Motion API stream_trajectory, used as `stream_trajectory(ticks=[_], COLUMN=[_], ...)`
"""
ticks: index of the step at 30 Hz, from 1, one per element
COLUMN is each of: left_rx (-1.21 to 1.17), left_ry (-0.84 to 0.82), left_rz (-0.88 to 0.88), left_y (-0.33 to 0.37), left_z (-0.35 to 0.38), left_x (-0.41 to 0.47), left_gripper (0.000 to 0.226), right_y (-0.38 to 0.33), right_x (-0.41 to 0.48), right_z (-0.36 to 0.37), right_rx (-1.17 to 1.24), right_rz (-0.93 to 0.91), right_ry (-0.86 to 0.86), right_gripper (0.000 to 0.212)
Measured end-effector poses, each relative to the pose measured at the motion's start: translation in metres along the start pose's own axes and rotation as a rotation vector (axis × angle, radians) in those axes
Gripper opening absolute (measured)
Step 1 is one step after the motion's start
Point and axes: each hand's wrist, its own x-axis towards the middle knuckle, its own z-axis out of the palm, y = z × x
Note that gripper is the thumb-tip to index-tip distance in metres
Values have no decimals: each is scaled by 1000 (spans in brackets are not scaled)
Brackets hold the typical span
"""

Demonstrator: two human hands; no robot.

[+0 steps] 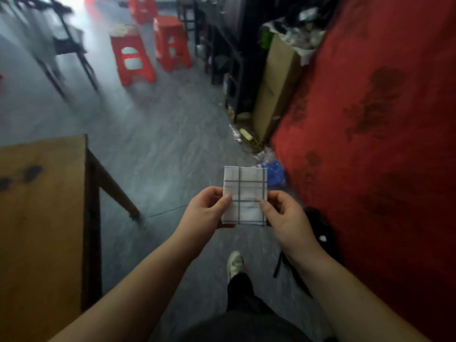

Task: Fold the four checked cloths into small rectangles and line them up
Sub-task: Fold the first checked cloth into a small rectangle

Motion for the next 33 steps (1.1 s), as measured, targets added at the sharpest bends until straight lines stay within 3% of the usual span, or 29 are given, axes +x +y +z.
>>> stream_trajectory(ticks=[7,17,24,33], left_rx=[62,123,38,-89], left_ry=[236,580,678,739], left_rz=[56,90,125,164], left_y=[48,162,190,247], left_z=[-58,-167,-246,-403], left_x=[144,300,389,527], left_gripper=[14,16,11,11], right_y=[-23,-125,-163,-228], right_x=[181,399,499,630], right_z=[77,217,309,487], right_rx=[19,101,45,-2], right_rz=[-64,-59,-69,-58], right_ry=[-233,-577,-707,-750], right_gripper=[4,6,8,7])
